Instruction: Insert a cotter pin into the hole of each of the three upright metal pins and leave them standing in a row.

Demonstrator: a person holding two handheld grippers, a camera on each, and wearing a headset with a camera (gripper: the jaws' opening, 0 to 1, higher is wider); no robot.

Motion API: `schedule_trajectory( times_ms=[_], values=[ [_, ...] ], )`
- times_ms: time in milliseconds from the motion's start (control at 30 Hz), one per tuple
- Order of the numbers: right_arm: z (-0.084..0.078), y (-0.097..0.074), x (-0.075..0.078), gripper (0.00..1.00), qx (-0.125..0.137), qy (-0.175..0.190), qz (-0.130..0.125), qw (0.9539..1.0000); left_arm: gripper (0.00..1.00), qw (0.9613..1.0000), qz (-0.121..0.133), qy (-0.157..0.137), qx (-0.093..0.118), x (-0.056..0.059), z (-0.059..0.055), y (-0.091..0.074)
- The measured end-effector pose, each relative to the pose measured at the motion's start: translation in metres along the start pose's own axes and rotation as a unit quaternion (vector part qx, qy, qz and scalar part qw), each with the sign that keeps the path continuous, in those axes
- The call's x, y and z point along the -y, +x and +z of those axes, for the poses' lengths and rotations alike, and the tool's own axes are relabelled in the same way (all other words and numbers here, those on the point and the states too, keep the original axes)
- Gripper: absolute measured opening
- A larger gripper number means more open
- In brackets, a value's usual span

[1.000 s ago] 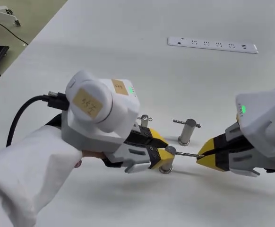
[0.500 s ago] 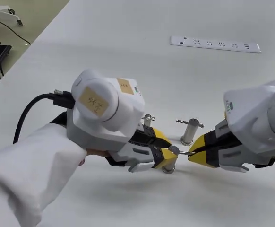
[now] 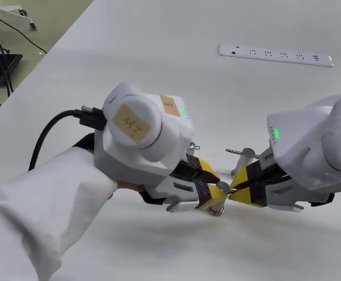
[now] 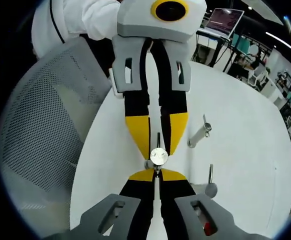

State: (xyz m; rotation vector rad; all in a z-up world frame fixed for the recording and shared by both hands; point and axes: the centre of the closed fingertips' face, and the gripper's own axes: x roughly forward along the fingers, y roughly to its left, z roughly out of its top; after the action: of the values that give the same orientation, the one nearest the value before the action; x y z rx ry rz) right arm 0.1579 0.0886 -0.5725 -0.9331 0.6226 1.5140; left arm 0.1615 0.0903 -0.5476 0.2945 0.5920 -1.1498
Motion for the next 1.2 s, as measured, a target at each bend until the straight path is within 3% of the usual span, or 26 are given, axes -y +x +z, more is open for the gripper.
schedule_trajectory(
  times_ms=[100, 200, 267, 400, 567, 600, 733, 867, 1033, 1100, 1200],
  values=[
    [-0.001, 0.001, -0.002, 0.0, -0.011, -0.025, 0.008, 0.9996, 0.1, 1.0, -0.001, 0.0, 0.0, 0.0, 0.0, 0.0],
    [0.0, 0.0, -0.001, 0.0, -0.004, -0.022, 0.003, 0.9997, 0.1, 1.0, 0.001, -0.005, 0.004, 0.001, 0.0, 0.0],
    [0.004, -0.002, 0.0, 0.07, 0.01, -0.009, 0.0, 0.9999, 0.12, 0.9999, 0.005, -0.005, 0.009, 0.0, 0.002, 0.0],
    [0.0, -0.003, -0.002, 0.08, 0.006, -0.009, -0.004, 0.9999, 0.29, 0.9996, 0.013, -0.012, 0.024, -0.002, 0.002, -0.005],
    [0.0, -0.003, -0.003, 0.11, 0.015, 0.009, -0.011, 0.9998, 0.38, 0.9986, 0.023, -0.027, 0.039, 0.0, -0.006, -0.015],
    [0.003, -0.002, -0.004, 0.11, 0.027, 0.021, -0.011, 0.9993, 0.41, 0.9986, 0.023, -0.028, 0.039, 0.0, -0.008, -0.016],
    [0.007, -0.001, -0.001, 0.11, 0.041, 0.042, -0.013, 0.9982, 0.53, 0.9946, 0.037, -0.057, 0.079, 0.0, -0.005, -0.025],
    [0.008, 0.003, 0.001, 0.16, 0.04, 0.043, -0.016, 0.9982, 0.63, 0.9944, 0.047, -0.057, 0.076, -0.001, -0.013, -0.03],
    [0.011, 0.007, -0.001, 0.14, 0.045, 0.046, -0.008, 0.9979, 0.82, 0.9941, 0.066, -0.056, 0.065, -0.002, -0.021, -0.032],
    [0.011, 0.01, -0.002, 0.14, 0.043, 0.048, -0.002, 0.9979, 0.87, 0.9947, 0.06, -0.053, 0.064, 0.002, -0.022, -0.033],
    [0.01, 0.013, -0.003, 0.15, 0.042, 0.049, 0.002, 0.9979, 0.88, 0.9926, 0.045, -0.071, 0.088, 0.009, -0.015, -0.033]
  ],
)
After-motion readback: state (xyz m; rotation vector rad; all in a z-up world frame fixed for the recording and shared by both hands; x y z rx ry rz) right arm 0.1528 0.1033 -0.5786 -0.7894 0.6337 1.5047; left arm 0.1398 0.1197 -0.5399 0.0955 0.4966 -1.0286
